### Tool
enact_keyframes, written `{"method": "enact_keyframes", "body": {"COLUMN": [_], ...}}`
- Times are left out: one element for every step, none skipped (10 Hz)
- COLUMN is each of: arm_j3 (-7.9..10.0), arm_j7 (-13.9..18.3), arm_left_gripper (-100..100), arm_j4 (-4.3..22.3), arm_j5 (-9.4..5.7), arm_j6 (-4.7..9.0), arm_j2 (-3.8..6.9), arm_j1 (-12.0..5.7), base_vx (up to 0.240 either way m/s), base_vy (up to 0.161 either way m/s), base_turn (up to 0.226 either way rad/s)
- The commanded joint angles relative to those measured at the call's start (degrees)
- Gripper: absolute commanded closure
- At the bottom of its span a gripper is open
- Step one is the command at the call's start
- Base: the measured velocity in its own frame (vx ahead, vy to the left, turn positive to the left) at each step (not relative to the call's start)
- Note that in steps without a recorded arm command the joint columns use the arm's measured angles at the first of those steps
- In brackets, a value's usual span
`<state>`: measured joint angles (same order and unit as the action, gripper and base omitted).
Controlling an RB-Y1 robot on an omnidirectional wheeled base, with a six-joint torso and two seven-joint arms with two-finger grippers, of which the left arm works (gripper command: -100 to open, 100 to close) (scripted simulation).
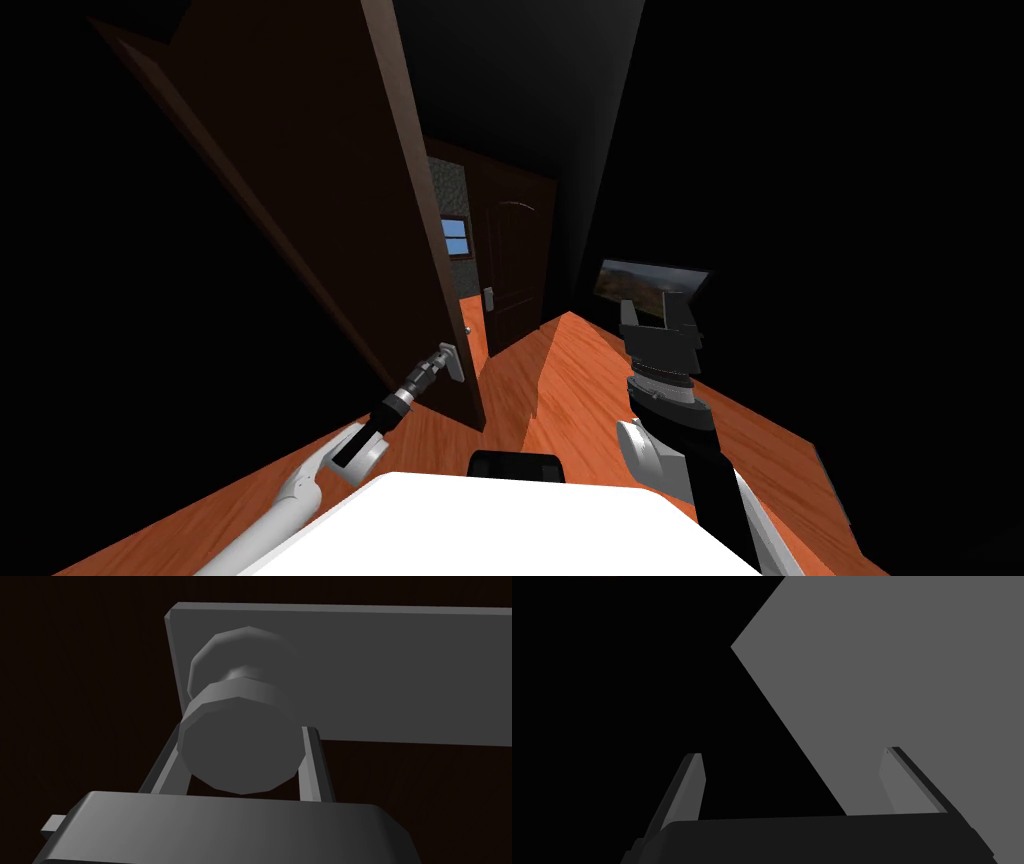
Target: Pull the door open
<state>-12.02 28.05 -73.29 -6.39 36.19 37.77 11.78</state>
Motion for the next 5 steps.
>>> {"method": "enact_keyframes", "body": {"arm_j3": [-0.80, -1.09, -0.45, -0.87, -1.09], "arm_j7": [0.76, 1.13, 0.77, 1.31, 1.63], "arm_left_gripper": [100, 100, 100, 100, 100], "arm_j4": [-0.62, -0.67, -0.53, -0.15, 0.05], "arm_j5": [0.06, 0.07, -0.04, 0.01, 0.03], "arm_j6": [1.36, 2.05, 1.50, 2.88, 3.71], "arm_j2": [0.88, 1.42, 1.24, 2.00, 2.47], "arm_j1": [0.79, 1.12, 0.88, 1.43, 1.69], "base_vx": [-0.166, -0.181, -0.079, -0.136, -0.192], "base_vy": [0.101, 0.105, 0.053, 0.051, 0.125], "base_turn": [-0.110, -0.105, -0.020, -0.116, -0.163]}}
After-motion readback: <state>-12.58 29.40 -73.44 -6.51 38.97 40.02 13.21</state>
